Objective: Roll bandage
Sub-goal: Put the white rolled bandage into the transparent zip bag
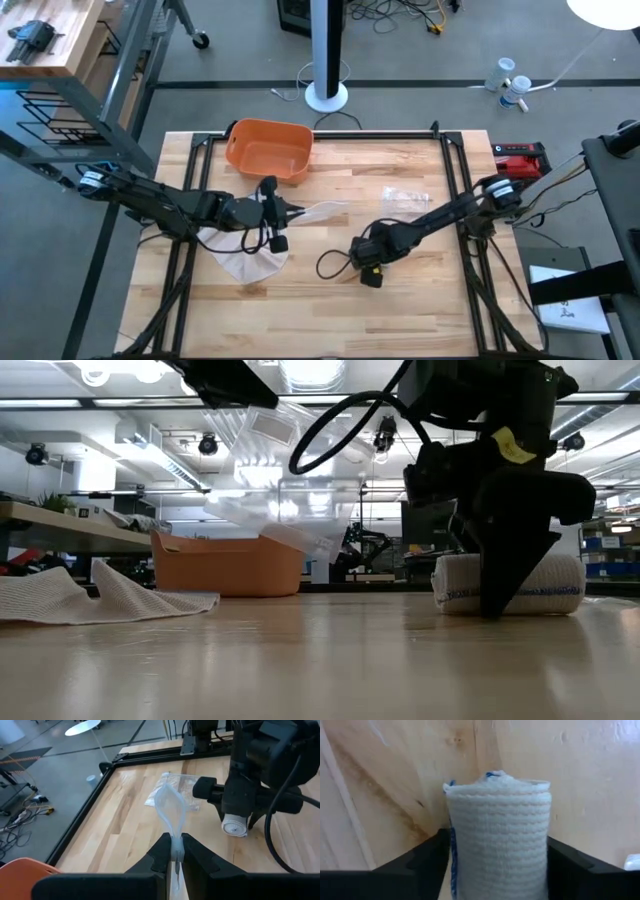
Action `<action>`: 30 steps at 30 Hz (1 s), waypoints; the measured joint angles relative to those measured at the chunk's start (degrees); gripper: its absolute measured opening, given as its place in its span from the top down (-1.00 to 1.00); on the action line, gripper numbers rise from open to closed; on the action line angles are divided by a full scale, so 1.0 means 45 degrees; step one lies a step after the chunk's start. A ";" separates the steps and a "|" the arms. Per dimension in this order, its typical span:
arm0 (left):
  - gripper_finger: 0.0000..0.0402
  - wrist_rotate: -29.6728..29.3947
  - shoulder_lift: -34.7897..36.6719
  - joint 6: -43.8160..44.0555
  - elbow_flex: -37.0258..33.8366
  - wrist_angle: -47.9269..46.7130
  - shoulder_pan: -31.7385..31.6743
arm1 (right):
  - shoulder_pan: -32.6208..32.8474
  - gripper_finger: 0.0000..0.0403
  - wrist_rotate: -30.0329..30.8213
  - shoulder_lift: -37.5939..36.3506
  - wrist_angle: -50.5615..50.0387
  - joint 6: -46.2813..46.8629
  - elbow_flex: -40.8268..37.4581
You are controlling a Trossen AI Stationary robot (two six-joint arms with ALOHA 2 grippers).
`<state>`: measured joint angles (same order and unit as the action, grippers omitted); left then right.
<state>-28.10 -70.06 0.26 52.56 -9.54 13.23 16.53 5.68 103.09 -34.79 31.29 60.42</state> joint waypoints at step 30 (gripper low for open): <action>0.90 0.2420 -0.0865 -0.5249 -0.3332 0.9678 0.0080 | -0.0004 0.45 0.1401 -0.6433 1.1044 -0.5425 0.0044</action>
<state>-17.21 -73.95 -23.36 37.57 34.01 13.60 16.51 11.98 74.14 14.90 6.88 60.62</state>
